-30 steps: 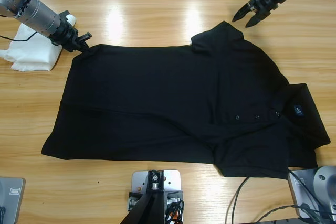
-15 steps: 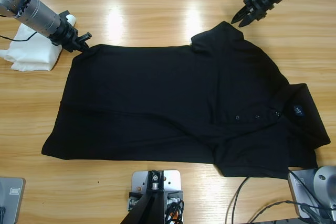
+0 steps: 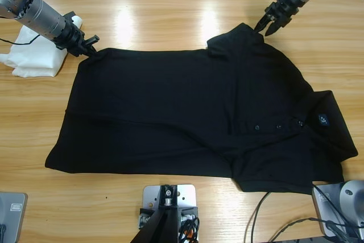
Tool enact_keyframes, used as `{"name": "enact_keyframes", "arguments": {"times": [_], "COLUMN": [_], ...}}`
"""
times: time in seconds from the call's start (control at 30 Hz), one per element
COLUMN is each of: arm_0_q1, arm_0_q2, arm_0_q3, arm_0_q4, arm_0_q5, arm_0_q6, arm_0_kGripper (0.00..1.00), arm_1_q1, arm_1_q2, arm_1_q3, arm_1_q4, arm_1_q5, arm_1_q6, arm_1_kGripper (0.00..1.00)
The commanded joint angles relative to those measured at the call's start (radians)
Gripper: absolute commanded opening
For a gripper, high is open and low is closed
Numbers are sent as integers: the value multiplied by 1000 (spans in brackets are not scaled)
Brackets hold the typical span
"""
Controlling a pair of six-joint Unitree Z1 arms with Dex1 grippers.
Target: Fold clothes
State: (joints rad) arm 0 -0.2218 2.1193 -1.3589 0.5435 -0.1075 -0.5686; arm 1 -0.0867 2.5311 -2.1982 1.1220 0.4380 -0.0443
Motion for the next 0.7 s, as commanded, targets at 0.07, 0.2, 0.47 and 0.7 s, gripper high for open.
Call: {"name": "enact_keyframes", "arguments": {"times": [0.07, 0.2, 0.47, 0.7], "arm_0_q1": [10, 10, 13, 16], "arm_0_q2": [34, 30, 26, 25], "arm_0_q3": [46, 55, 55, 61], "arm_0_q4": [19, 19, 19, 19], "arm_0_q5": [14, 15, 17, 17], "arm_0_q6": [-13, -14, -13, -13], "arm_0_kGripper": [0, 0, 0, 0], "arm_1_q1": [9, 9, 12, 31], "arm_1_q2": [75, 77, 76, 45], "arm_1_q3": [-23, -28, -45, -49], "arm_1_q4": [37, 44, 69, 74], "arm_1_q5": [68, 76, 22, 48], "arm_1_q6": [8, 8, -11, -35], "arm_1_kGripper": [538, 522, 620, 697]}}
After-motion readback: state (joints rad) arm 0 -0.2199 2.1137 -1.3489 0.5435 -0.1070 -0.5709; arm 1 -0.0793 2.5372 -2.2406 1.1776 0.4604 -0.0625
